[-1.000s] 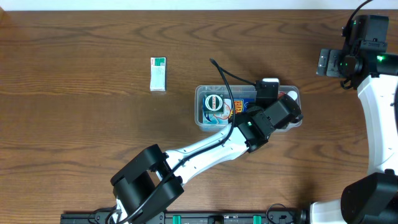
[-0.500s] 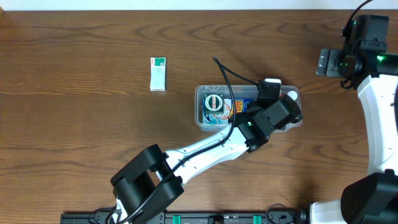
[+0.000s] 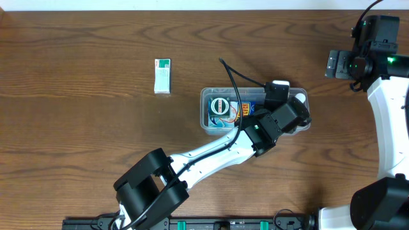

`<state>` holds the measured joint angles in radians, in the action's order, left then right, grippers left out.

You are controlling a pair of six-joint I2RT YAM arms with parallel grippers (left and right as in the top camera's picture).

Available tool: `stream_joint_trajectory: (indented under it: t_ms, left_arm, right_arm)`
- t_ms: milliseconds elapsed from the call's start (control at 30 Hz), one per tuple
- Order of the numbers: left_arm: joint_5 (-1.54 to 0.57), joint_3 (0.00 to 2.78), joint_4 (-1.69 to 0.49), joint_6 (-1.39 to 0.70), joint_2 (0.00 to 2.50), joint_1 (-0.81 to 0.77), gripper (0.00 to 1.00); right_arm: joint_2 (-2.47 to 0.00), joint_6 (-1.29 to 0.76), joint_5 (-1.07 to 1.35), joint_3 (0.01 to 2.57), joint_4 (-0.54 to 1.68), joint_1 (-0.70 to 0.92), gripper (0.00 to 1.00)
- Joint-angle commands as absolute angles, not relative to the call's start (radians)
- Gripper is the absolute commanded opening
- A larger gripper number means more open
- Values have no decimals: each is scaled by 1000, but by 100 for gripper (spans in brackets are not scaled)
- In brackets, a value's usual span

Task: Pack container
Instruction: 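Push the red box down into the container with the left gripper, then release the red box and move the left gripper to the leaflet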

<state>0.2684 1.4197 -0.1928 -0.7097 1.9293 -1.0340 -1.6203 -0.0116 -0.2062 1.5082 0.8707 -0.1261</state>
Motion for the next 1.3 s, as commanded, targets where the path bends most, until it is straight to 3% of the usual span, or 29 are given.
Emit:
stream_joint_trajectory:
  t_ms: [0,333,467,800,867,1133,1267]
  left_arm:
    - [279,1430,-188,-704,1943,-1026,66]
    - [278,1430,-243,-562,1932,-986,66]
    - [279,1431,-278,-409,1905,-962,66]
    - [278,1431,-561,-236,1697,-735,66]
    - [278,1431,-594,-237,1653,-661,73]
    - [170,1431,-600,-236,1616,-356,75]
    - [138,1431,-574,-236,1662,-260,91]
  right_arm:
    - [-1610,-26,-210,1509,872,-132,99]
    - [-1610,-26,-209,1509,872,-132,99]
    - [-1610,-26,-209,1509,871,-132,99]
    - [-1610,-26,-209,1509,872,-132,99]
    - [-1610,-26,-209,1509,871,-132,99]
    - [-1610,-26,-209,1509,871,-132,99]
    - [-1610,-26,-210,1509,871,-132,99]
